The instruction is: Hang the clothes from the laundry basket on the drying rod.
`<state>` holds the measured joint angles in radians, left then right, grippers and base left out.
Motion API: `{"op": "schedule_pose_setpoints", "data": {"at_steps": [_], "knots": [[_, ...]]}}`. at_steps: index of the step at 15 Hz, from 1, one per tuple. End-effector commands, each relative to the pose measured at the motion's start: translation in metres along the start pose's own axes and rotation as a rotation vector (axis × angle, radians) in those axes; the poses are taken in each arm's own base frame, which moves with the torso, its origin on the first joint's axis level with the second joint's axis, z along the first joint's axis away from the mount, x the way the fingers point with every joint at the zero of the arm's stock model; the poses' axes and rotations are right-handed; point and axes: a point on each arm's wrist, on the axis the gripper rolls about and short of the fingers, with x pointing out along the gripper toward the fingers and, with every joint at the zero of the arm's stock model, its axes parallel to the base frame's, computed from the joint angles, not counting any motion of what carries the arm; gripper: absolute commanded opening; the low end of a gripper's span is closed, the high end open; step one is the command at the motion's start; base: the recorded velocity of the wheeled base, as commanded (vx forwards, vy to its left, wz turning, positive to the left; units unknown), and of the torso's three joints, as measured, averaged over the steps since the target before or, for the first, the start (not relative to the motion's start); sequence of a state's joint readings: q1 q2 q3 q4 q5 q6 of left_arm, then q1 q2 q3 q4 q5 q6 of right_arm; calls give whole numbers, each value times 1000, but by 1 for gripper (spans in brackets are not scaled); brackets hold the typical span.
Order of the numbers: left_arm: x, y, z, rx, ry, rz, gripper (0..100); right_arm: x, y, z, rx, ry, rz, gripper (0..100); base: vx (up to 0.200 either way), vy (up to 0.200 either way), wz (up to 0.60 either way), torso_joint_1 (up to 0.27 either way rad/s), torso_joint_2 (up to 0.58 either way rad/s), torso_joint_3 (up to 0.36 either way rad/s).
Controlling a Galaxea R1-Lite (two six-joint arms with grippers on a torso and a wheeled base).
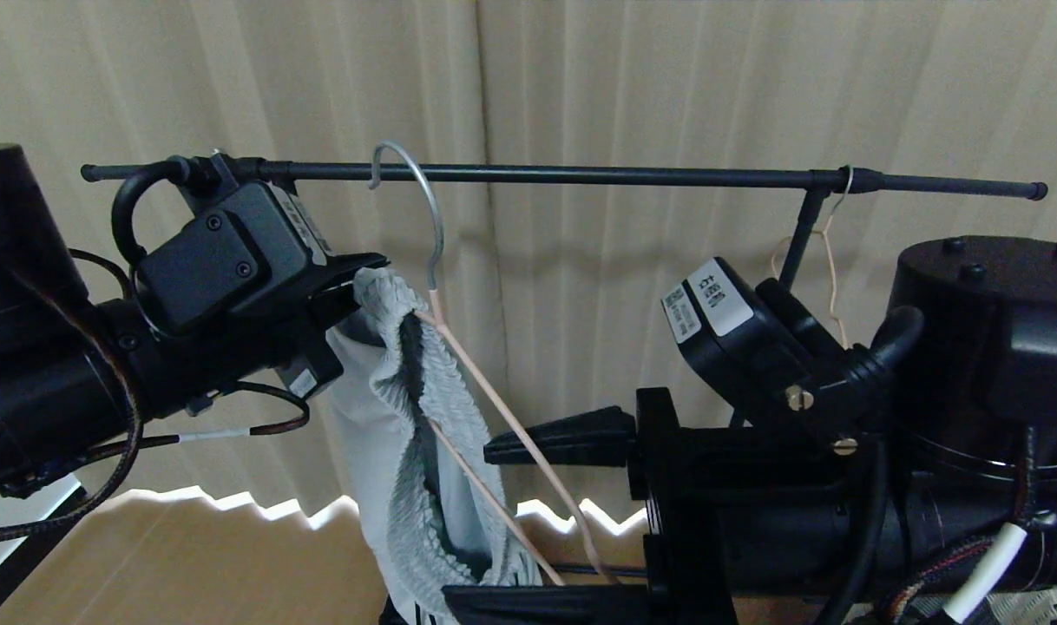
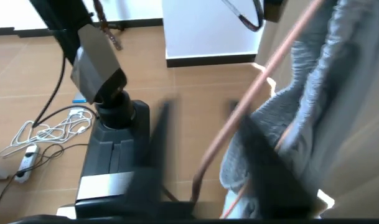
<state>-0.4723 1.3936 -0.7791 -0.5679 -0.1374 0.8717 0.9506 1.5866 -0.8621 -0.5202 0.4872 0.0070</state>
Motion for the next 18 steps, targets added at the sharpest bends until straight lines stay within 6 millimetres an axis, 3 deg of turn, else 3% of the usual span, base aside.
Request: {"op": "schedule_pose_setpoints", "data": {"at_steps": [1, 5, 7, 12, 18], "knots": [[-1, 1, 0, -1, 0, 9, 0, -2, -6, 1, 4, -2, -20, 100, 0, 0, 0, 0, 0, 0], [-2, 4, -3, -2, 30, 32, 0, -14, -28, 5, 2, -24, -110, 100, 0, 0, 0, 0, 0, 0], [-3, 5, -9, -4, 127, 102, 0, -26, -45, 10, -44, -43, -179, 100, 0, 0, 0, 0, 0, 0], [-2, 7, -14, -4, 312, 233, 0, -37, -63, 17, -62, -56, -281, 100, 0, 0, 0, 0, 0, 0], [0, 21, -25, -7, 464, 352, 0, -42, -75, 12, -48, 30, -576, 100, 0, 0, 0, 0, 0, 0]]}}
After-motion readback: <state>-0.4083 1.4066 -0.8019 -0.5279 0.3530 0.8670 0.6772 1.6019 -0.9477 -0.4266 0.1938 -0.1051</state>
